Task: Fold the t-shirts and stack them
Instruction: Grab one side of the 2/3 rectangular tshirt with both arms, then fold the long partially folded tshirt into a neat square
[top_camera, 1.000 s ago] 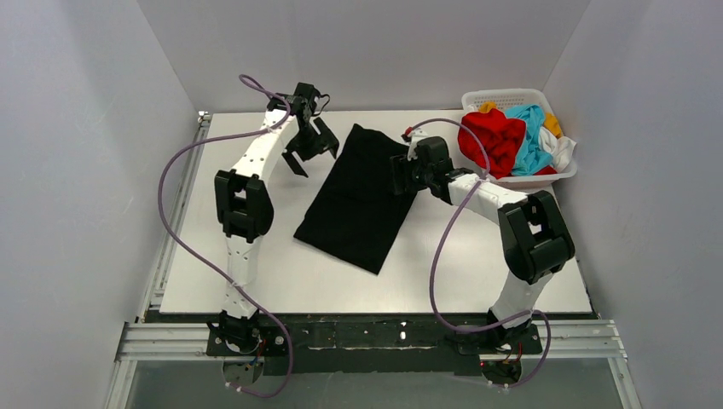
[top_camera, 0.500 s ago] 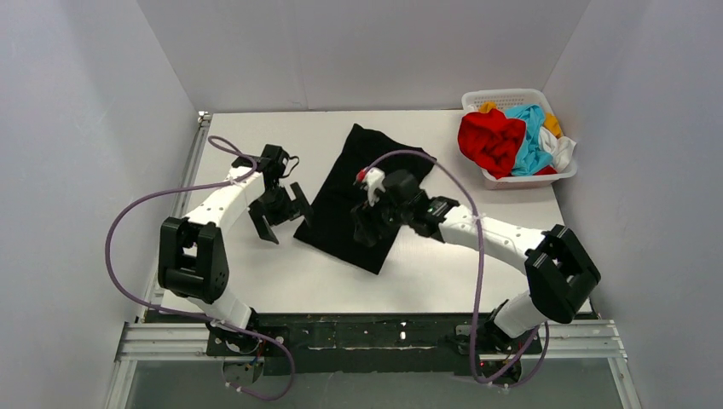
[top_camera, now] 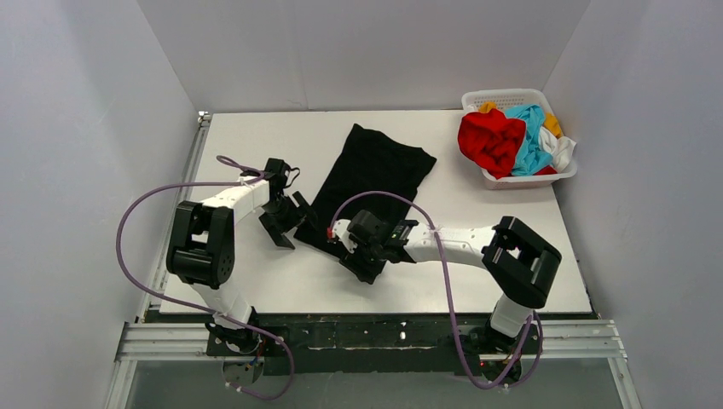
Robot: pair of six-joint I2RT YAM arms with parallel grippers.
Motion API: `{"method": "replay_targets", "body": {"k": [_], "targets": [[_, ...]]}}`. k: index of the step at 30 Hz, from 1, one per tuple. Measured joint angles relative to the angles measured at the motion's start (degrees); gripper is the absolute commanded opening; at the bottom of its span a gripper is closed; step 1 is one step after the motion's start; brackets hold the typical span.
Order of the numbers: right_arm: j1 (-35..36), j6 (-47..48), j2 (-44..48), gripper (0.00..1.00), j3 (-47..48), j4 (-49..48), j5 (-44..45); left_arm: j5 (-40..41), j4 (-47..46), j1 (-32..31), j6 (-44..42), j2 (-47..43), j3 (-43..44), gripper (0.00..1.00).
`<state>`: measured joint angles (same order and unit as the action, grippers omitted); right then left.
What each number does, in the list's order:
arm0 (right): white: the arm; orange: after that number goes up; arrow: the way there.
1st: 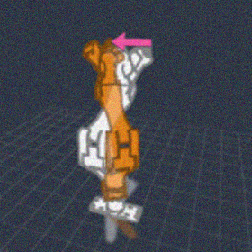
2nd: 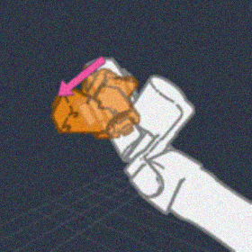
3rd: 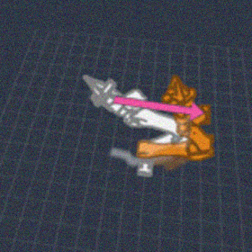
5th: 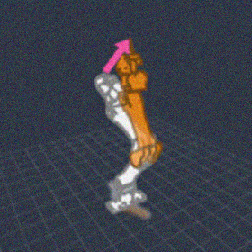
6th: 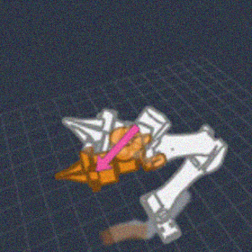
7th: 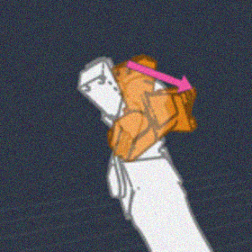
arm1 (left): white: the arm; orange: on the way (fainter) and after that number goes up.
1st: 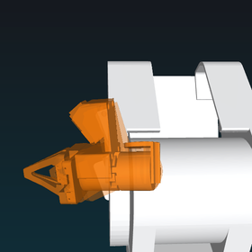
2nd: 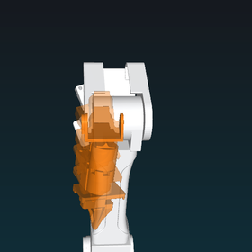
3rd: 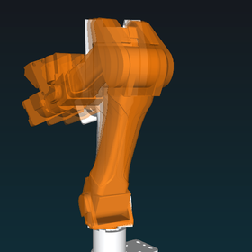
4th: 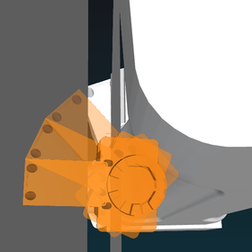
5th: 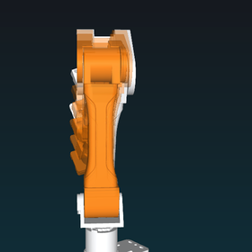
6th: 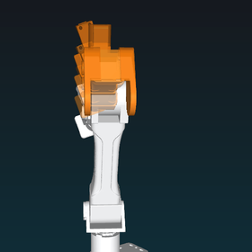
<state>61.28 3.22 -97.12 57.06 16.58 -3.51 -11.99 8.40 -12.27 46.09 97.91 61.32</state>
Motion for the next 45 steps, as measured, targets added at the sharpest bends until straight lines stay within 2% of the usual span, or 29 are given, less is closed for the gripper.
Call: {"method": "replay_targets", "body": {"k": [2, 3, 5, 8, 9, 13, 14, 15, 16, 20, 25, 29, 33, 36, 40, 45], "targets": [[0.0, 0.1, -0.4, 0.6, 0.9, 0.1, 1.7, 0.0, -1.1, 0.1, 0.7, 1.1, 0.0, 0.73], [0.0, 0.1, -0.8, 0.59, 1.0, 0.0, 2.7, 0.2, -1.8, 0.1, 1.2, 1.7, -0.1, 0.69], [0.0, 0.1, -1.2, 0.53, 1.2, -0.1, 4.2, 0.5, -2.7, 0.1, 2.0, 2.3, -0.4, 0.62], [0.2, 0.1, -1.6, 0.44, 1.4, -0.2, 6.2, 0.7, -3.4, 0.2, 2.9, 2.8, -0.5, 0.6], [0.2, 0.0, -1.7, 0.4, 1.4, -0.2, 6.7, 0.6, -3.4, 0.2, 3.2, 3.0, -0.5, 0.55], [0.2, 0.1, -2.0, 0.2, 1.6, -0.2, 8.0, 0.2, -3.3, 0.4, 4.7, 4.2, 0.1, 0.28], [0.2, 0.1, -2.0, 0.11, 1.6, -0.3, 8.3, -0.2, -3.2, 0.5, 5.1, 4.9, 0.5, 0.21], [0.2, 0.1, -2.0, 0.04, 1.7, -0.2, 8.5, -0.5, -3.2, 0.5, 5.4, 5.4, 0.8, 0.05], [0.2, 0.0, -2.0, 0.01, 1.7, -0.2, 8.7, -0.9, -3.2, 0.5, 5.7, 5.9, 1.1, 0.0], [-0.3, 0.2, -1.9, 0.01, 1.7, -0.3, 6.6, -1.3, -3.3, 0.5, 5.8, 6.4, 1.5, 0.0], [0.0, 0.2, -1.8, 0.01, 2.3, 1.4, -1.7, 2.1, -3.2, 0.2, 5.7, 2.8, -1.4, 0.0], [2.9, -1.0, -0.6, 0.01, 3.0, 3.5, -10.9, 7.9, 1.7, 0.1, 6.3, -7.7, -9.0, 0.0], [4.9, -4.8, 4.1, 0.01, 3.2, 3.7, -21.2, 12.6, 10.9, 0.0, 8.4, -27.3, -16.3, 0.0], [5.2, -8.1, 8.4, 0.01, 3.3, 2.5, -28.0, 15.6, 17.0, -0.5, 9.0, -38.9, -16.8, 0.0], [5.0, -12.5, 13.2, 0.01, 3.5, 0.1, -34.8, 17.5, 24.7, -0.8, 9.1, -45.4, -13.9, 0.0], [4.1, -16.3, 16.9, 0.01, 3.9, -1.7, -38.9, 17.3, 28.8, -1.2, 8.5, -46.6, -8.4, 0.0]]}}
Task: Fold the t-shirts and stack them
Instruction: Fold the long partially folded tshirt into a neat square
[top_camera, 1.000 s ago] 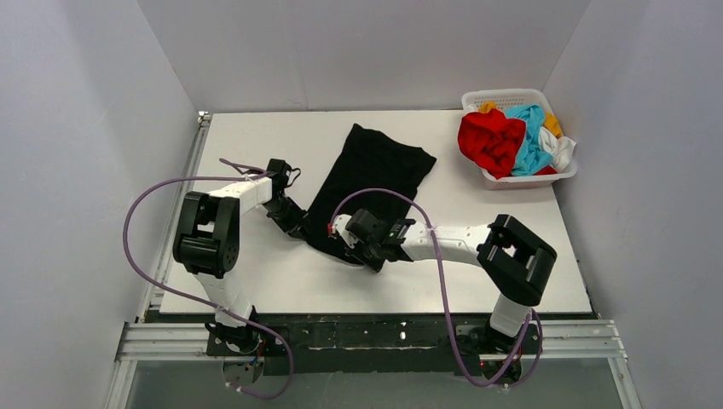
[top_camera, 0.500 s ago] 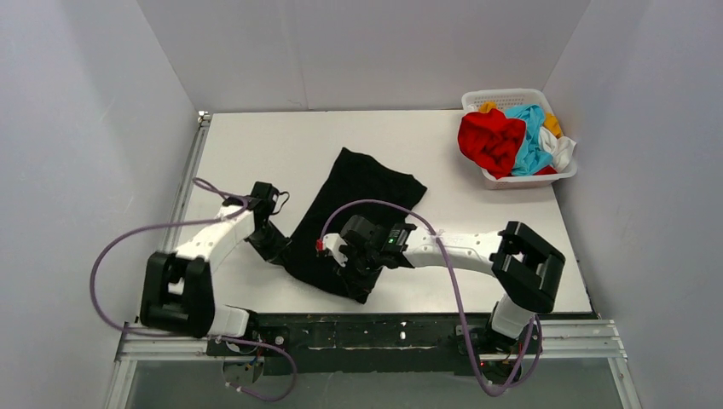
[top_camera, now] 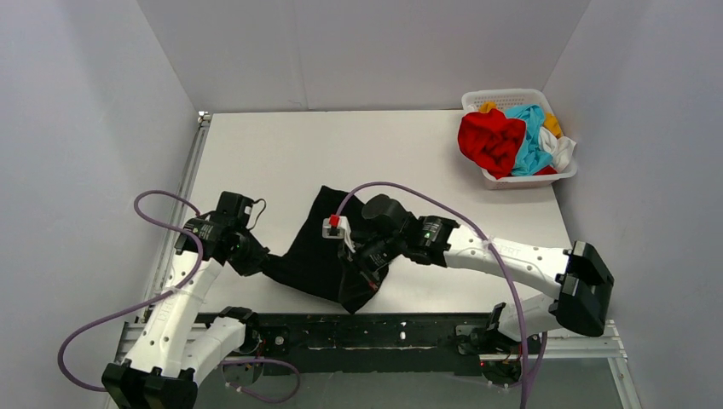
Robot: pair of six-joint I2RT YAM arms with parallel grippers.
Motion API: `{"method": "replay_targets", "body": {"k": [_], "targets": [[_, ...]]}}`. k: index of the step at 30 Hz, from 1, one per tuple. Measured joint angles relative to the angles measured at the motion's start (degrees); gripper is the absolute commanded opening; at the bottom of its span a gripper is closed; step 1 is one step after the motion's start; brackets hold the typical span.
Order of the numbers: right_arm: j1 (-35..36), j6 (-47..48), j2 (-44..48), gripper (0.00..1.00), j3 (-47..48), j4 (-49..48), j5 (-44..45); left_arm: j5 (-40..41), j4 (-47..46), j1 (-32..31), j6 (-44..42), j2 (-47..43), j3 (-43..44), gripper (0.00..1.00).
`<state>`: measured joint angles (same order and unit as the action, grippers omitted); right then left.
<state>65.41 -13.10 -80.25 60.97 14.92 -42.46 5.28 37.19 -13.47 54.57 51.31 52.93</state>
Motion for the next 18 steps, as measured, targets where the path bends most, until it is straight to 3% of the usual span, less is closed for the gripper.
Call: {"method": "replay_targets", "body": {"k": [6, 18], "targets": [[-7.7, -4.3, 7.1, 0.01, -2.4, -2.1, -1.1, -3.5, -3.5, -0.2, -3.1, 3.5, 5.8, 0.0], [-25.6, -6.5, 15.1, 0.01, -8.6, -0.1, 6.0, -9.4, -18.7, -4.8, -5.0, 29.7, 20.6, 0.0]]}}
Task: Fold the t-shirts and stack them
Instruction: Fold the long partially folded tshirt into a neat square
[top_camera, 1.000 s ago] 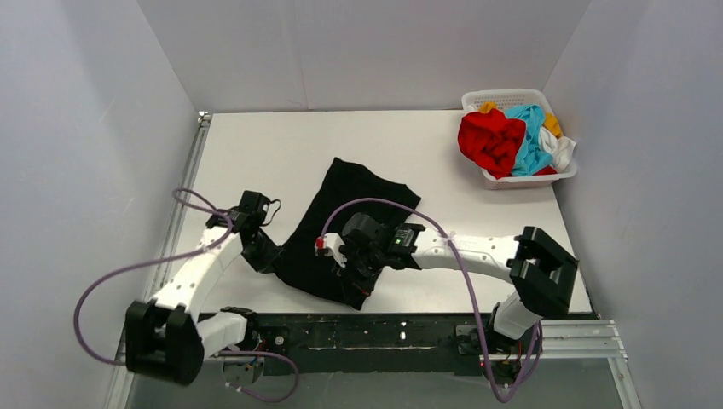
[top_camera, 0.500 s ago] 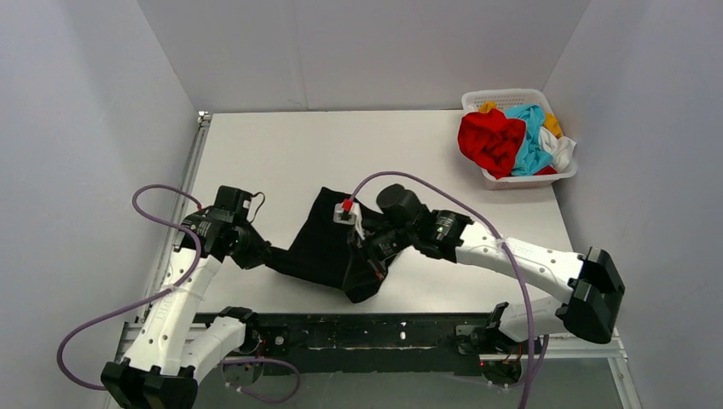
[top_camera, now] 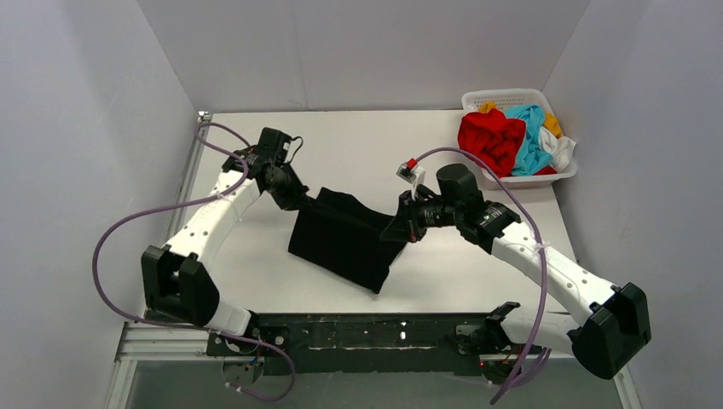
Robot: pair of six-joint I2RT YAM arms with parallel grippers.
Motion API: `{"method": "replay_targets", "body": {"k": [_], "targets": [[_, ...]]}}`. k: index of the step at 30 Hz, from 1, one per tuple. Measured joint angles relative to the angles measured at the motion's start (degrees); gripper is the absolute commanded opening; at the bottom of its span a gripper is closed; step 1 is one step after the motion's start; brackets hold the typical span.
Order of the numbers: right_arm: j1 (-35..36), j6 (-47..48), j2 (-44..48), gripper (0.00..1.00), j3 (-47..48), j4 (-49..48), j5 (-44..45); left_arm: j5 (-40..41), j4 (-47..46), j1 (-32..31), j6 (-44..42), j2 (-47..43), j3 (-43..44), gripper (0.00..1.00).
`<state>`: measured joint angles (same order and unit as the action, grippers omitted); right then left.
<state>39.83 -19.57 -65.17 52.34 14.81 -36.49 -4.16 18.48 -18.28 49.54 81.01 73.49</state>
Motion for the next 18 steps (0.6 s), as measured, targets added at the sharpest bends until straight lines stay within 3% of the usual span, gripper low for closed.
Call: {"method": "replay_targets", "body": {"k": [8, 15, 17, 18], "targets": [[-7.8, 0.3, -1.6, 0.01, -2.2, -0.4, 4.3, -1.5, -3.7, -1.6, -2.6, 14.6, 10.5, 0.0], [-9.8, 0.3, -11.0, 0.02, -2.5, -3.5, 10.1, -1.0, -6.0, -1.9, -5.1, 27.8, 17.0, 0.06], [-10.0, 0.3, -13.7, 0.26, -2.5, -4.0, 12.0, -1.3, -5.8, -2.0, -5.5, 32.3, 20.2, 0.13], [-10.0, 0.3, -15.2, 0.34, -2.2, -4.0, 13.1, -1.2, -5.5, -2.1, -5.7, 34.0, 21.5, 0.28]]}}
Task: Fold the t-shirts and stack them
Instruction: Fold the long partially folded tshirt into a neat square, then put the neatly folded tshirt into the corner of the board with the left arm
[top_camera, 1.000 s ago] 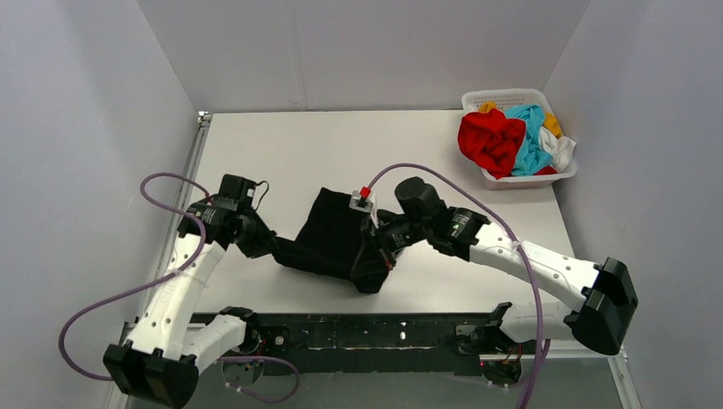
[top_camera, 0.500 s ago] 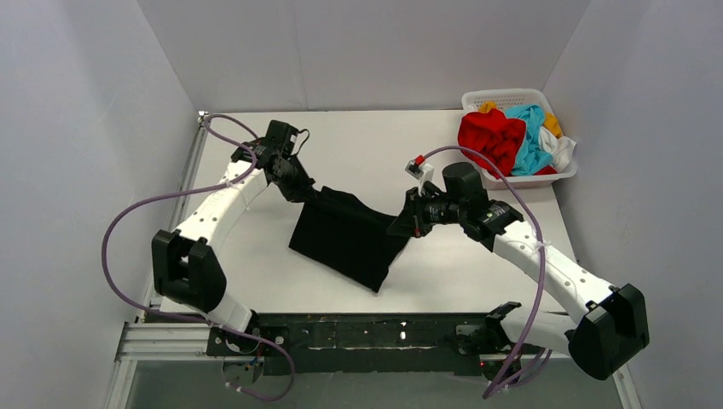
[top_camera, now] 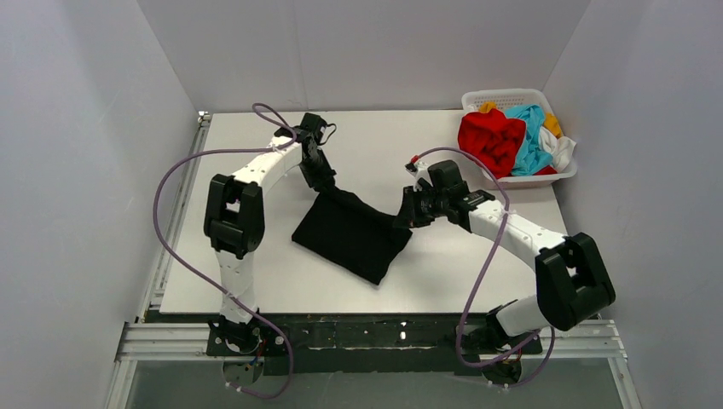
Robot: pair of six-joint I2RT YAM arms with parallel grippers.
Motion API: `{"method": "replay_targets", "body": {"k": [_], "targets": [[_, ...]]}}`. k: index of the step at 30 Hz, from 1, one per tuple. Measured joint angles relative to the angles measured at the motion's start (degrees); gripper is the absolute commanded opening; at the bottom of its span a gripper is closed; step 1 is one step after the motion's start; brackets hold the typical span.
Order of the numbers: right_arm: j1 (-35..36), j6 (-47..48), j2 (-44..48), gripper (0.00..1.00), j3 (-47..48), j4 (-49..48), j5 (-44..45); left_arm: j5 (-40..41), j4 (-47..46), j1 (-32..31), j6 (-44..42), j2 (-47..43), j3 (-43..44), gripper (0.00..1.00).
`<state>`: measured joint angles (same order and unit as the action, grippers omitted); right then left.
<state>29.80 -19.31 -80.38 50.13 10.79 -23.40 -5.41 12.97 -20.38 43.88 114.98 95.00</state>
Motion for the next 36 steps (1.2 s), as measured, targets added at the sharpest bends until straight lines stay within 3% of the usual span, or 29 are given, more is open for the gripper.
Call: {"method": "replay_targets", "body": {"k": [2, 3, 4, 5, 6, 14, 19, 23, 26, 32, 36], "targets": [[-0.1, -0.1, -2.4, 0.45, 1.2, 0.9, 2.5, 0.3, 0.7, -0.1, -0.5, 3.1, 2.8, 0.76], [-0.2, -0.1, -3.7, 0.54, 2.3, 2.2, 4.3, 1.0, 0.9, -0.1, -0.6, 4.1, 3.8, 0.95], [-0.3, -0.1, -4.8, 0.62, 3.7, 3.3, 6.5, 1.9, 1.0, 0.1, -0.8, 4.7, 4.6, 0.98], [-0.4, -0.3, -5.7, 0.71, 5.0, 4.6, 8.6, 2.6, 1.1, 0.2, -1.2, 4.9, 5.1, 0.98], [-0.4, -0.4, -6.3, 0.74, 6.5, 5.9, 11.0, 3.4, 1.4, 0.3, -0.9, 4.9, 5.6, 0.98], [-0.7, -2.1, -1.6, 0.83, 10.8, 10.1, 22.3, 5.2, 3.7, 0.9, -5.9, 0.7, 6.4, 0.98], [-0.9, -4.2, 5.0, 0.85, 7.9, 7.2, 13.1, 4.5, 5.1, 0.9, -14.1, -8.4, 0.5, 0.98], [-0.2, -6.3, 5.5, 0.86, 4.8, 3.6, 6.1, -1.6, 5.9, 1.7, -20.0, -12.4, -3.6, 0.98], [0.3, -6.9, 6.1, 0.87, 1.4, 3.2, 3.5, -9.8, 5.6, 3.7, -23.5, -10.2, -5.6, 0.98], [0.4, -3.7, 13.2, 0.89, -1.6, 7.8, 2.5, -21.2, 4.9, 7.6, -28.1, 2.5, -4.7, 0.98], [0.4, -1.4, 21.0, 0.89, -2.4, 11.3, 4.5, -24.3, 4.8, 7.6, -29.5, 6.4, -4.7, 0.81]]}}
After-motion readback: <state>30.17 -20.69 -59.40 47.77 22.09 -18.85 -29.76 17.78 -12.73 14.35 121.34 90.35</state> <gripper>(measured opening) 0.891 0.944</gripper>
